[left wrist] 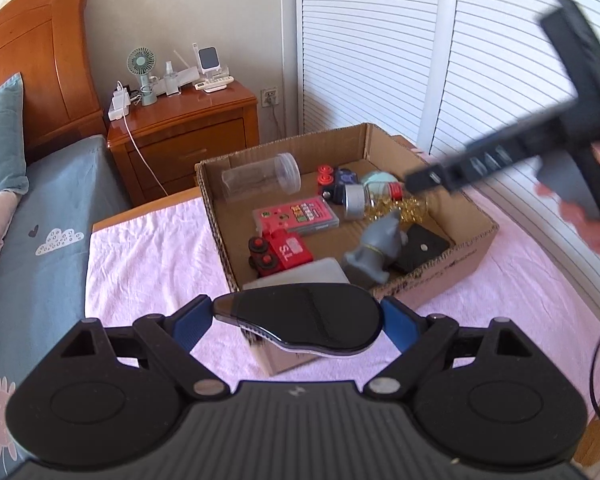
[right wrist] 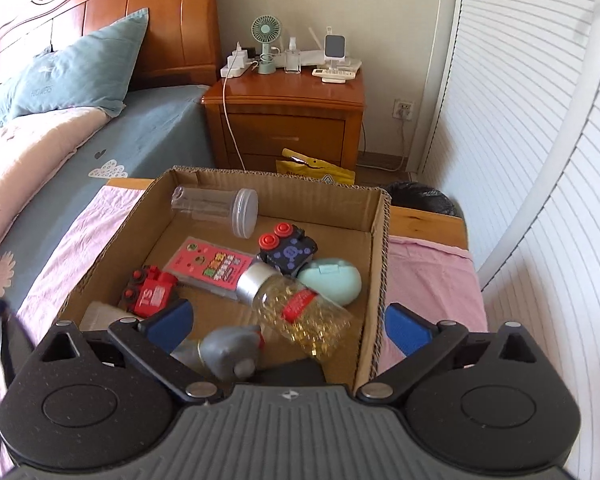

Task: Organize rigid objects
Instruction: 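Carry the capsule bottle into the box and open the right gripper while the left carries the tape, then lower the correction tape into the box and open the left gripper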

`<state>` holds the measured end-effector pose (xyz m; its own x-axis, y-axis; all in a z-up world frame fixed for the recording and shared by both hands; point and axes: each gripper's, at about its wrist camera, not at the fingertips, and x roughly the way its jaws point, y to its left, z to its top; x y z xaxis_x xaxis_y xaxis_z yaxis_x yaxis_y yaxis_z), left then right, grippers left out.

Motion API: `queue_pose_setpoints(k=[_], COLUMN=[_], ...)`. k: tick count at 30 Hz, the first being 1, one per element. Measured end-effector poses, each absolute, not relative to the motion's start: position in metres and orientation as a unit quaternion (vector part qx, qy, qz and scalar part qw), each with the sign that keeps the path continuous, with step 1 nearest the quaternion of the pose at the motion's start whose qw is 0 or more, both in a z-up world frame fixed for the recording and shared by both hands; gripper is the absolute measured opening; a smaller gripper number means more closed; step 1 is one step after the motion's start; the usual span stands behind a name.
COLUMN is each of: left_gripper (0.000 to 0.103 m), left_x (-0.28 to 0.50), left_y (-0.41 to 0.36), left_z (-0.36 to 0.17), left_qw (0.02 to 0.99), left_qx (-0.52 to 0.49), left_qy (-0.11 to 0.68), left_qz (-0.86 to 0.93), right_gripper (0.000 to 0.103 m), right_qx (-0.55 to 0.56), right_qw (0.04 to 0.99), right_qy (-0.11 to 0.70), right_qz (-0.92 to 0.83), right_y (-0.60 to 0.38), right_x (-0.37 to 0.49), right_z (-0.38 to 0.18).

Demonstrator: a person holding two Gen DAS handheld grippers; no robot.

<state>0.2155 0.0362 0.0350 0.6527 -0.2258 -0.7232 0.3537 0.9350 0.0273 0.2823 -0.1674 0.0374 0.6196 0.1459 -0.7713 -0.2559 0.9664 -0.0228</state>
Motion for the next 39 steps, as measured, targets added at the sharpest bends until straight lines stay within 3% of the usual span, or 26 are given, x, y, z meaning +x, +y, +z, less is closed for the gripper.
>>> queue_pose_setpoints(k=[9, 25, 39], left_gripper=[0.089, 0.09, 0.097], left_x=[0.268, 0.338, 0.285], left_y=[0.01, -0.03, -0.021], left_z=[0.037, -0.002, 0.045], left_qw=[0.901, 0.884, 0.926], left_qx=[0.094, 0.097, 0.092], left_qy=[0.393, 0.438, 0.352], left_qz=[-0.156, -0.13, -0.099], right_gripper=[0.103, 0.103, 0.103], right_qx=[-0.07, -0.067, -0.056], right_qw=[0.901, 0.897, 0.903], right_qy=[0.414, 0.423, 0.415], right_qz=[0.11, 0.108, 0.097], right_y=[-0.18, -0.176, -0.176], right_x=[0.217, 0.203, 0.193], right_z=[0.023, 0.014, 0.025])
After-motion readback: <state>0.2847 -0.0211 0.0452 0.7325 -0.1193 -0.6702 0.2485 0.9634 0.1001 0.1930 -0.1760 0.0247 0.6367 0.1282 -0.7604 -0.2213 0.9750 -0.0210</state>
